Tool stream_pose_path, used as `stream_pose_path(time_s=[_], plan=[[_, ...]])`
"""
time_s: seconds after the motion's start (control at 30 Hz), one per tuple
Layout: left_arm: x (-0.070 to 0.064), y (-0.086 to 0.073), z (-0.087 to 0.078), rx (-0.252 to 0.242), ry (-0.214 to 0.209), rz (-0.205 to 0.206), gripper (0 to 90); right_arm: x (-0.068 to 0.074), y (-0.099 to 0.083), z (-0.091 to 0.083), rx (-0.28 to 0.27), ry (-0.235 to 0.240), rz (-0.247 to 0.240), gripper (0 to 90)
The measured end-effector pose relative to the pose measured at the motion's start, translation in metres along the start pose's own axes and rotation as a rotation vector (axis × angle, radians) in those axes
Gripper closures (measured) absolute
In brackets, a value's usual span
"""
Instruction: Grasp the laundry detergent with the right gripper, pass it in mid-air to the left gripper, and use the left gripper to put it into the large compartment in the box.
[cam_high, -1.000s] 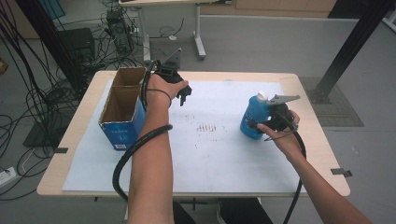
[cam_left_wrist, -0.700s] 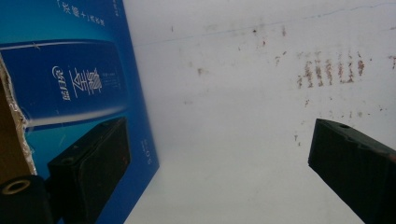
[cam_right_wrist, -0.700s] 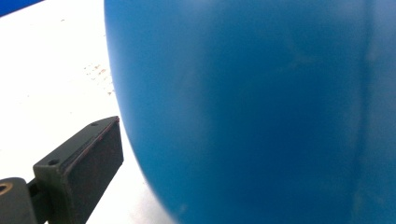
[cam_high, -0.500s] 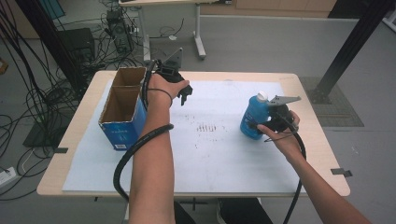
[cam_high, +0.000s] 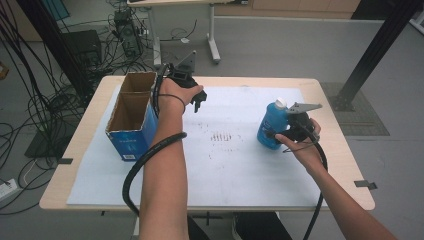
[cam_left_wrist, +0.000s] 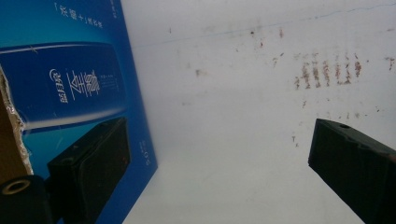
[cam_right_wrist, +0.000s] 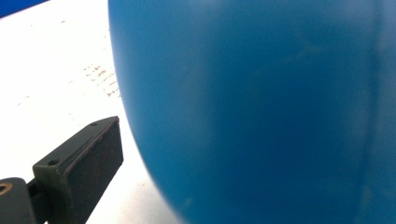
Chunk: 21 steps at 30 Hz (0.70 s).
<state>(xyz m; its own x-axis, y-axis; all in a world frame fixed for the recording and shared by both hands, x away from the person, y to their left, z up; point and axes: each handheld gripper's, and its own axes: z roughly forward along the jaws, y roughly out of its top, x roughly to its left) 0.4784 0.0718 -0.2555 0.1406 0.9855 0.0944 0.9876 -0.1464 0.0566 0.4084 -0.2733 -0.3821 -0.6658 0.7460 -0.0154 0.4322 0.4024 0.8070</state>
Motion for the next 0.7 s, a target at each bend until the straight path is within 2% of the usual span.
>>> stream_pose_path(time_s=[0.7], plan=[[0.0016,-0.0001,0.0006,-0.005,-0.003,-0.006,6.3,0.0017,0.0007,-0.0002,-0.006,-0.009,-0.006,2.3]])
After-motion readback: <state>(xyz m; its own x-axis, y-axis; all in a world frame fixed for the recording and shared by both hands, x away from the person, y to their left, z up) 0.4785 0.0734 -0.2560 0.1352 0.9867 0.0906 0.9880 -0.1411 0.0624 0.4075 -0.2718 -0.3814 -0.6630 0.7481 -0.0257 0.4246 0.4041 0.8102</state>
